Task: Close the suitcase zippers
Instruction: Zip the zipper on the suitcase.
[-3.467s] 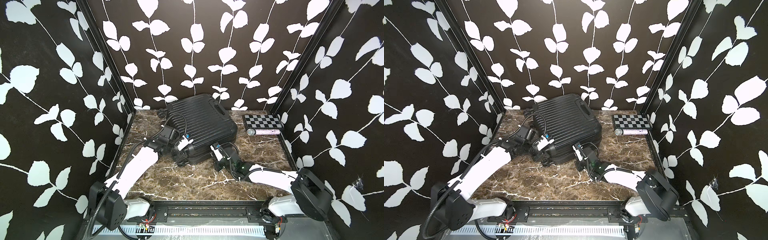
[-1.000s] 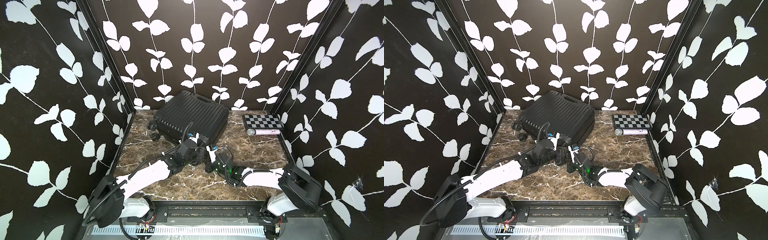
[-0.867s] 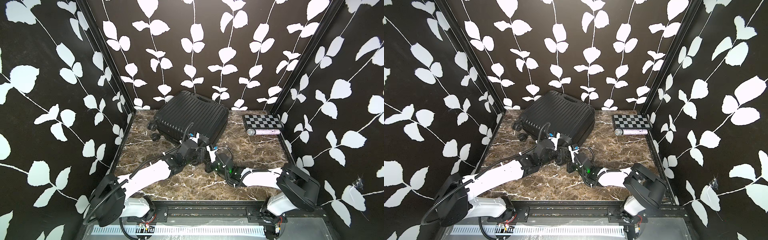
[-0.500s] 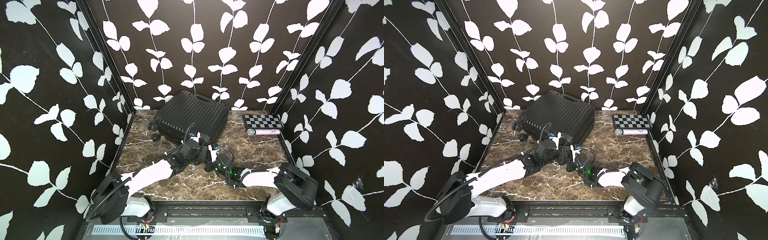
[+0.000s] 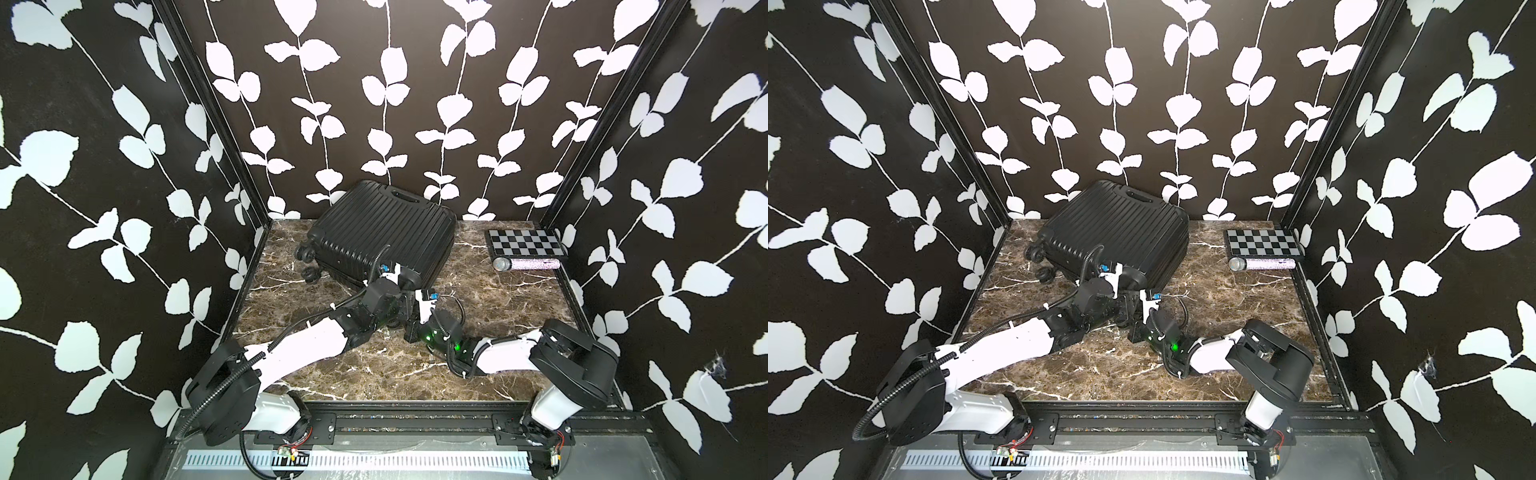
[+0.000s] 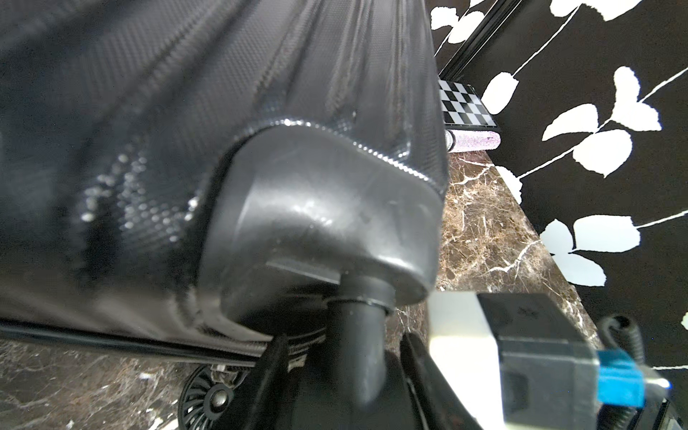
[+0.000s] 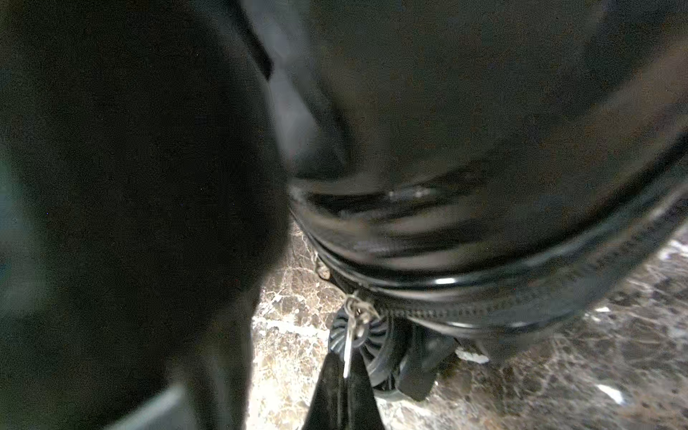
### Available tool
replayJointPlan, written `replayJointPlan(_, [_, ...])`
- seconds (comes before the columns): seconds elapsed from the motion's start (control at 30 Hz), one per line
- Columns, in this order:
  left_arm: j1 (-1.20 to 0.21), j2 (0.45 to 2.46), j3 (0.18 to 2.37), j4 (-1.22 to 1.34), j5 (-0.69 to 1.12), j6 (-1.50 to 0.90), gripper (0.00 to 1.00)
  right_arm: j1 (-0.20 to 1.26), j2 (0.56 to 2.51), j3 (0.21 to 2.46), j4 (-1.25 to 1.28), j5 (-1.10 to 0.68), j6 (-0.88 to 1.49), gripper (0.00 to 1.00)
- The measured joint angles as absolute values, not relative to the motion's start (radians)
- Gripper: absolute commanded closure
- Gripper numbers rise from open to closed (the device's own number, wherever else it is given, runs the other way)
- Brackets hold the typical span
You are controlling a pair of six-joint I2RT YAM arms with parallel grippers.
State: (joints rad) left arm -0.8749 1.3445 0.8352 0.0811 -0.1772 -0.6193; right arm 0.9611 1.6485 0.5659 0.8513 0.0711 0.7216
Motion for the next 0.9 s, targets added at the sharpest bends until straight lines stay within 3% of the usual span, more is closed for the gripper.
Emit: replayJointPlan(0.9, [-0.868, 1.348, 0.848, 0.056, -0.204, -0.619, 1.00, 0.962, 1.712, 0.596, 0.925, 0.050, 0.741, 1.00])
